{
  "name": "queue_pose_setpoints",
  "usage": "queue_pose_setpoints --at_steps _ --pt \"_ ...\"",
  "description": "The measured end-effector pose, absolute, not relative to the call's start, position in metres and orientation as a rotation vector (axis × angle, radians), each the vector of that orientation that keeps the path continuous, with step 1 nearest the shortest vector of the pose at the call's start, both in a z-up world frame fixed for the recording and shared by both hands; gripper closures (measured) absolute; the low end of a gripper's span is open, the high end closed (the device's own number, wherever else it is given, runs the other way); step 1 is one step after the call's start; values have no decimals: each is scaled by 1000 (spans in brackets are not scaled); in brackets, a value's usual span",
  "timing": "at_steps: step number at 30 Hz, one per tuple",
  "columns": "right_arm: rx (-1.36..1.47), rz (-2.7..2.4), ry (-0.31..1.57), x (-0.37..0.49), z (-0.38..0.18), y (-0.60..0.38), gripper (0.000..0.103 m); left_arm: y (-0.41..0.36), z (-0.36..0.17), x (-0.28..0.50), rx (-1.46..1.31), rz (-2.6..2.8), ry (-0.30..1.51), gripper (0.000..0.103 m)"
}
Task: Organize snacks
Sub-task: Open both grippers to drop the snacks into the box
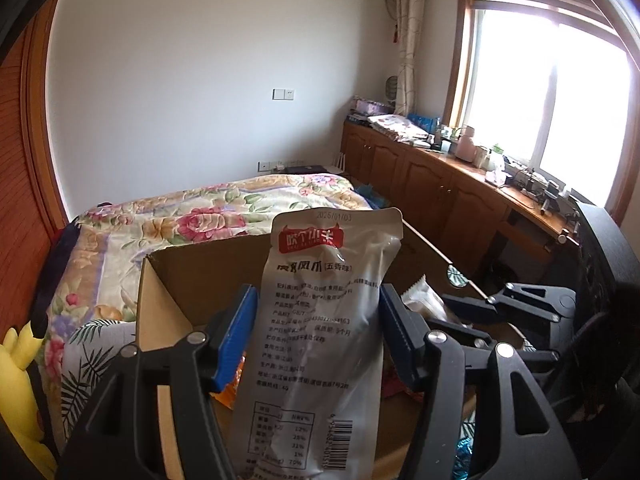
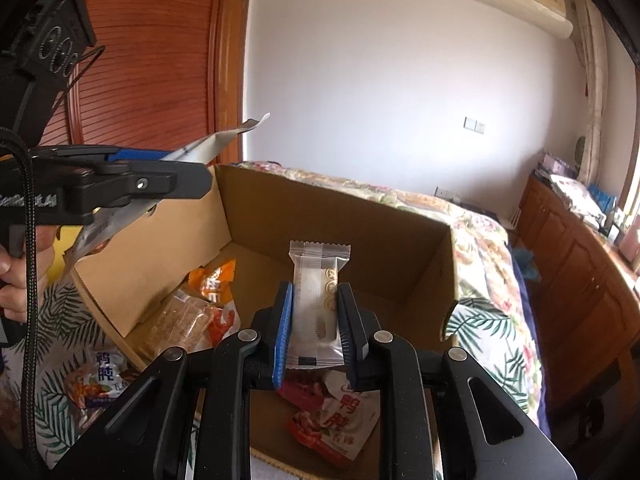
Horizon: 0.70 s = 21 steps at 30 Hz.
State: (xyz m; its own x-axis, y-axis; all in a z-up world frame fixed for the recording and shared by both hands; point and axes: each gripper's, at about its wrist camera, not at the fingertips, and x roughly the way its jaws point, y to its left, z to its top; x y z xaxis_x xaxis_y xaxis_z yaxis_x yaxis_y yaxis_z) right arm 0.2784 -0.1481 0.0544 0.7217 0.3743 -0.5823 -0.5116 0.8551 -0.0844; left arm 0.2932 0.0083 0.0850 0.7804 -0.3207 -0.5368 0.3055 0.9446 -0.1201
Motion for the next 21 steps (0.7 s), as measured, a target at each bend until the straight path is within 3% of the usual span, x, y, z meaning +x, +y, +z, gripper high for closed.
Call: queue_pose_setpoints --at_steps 21 --pt "-238 509 629 274 40 -145 81 -5 74 304 5 -289 636 38"
